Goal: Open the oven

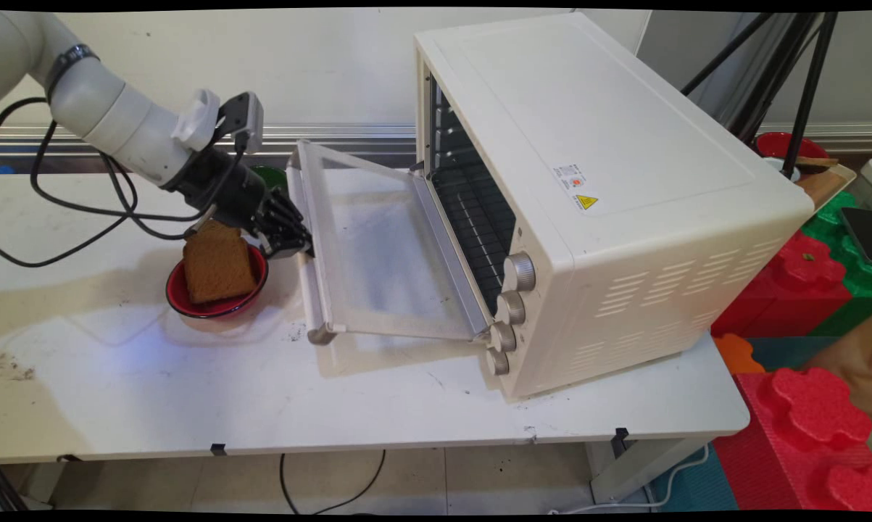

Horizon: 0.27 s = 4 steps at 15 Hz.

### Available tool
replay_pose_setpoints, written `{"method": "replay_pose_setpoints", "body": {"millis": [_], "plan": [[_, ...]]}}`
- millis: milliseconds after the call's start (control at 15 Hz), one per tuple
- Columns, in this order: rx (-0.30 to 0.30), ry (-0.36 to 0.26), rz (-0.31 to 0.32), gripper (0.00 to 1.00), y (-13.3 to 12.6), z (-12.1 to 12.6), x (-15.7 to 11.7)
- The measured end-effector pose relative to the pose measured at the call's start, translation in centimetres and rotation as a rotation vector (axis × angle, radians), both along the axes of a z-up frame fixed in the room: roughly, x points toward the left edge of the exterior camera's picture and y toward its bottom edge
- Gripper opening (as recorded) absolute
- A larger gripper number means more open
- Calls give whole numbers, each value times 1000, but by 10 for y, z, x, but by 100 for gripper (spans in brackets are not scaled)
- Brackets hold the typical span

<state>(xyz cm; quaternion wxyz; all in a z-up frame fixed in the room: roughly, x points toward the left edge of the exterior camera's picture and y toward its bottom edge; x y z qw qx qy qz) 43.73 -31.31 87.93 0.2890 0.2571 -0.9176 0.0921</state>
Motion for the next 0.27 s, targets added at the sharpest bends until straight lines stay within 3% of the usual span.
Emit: {"method": "replay_pose_setpoints", "body": {"millis": [267], "plan": [[7, -12, -4, 0, 3, -11, 4]]}}
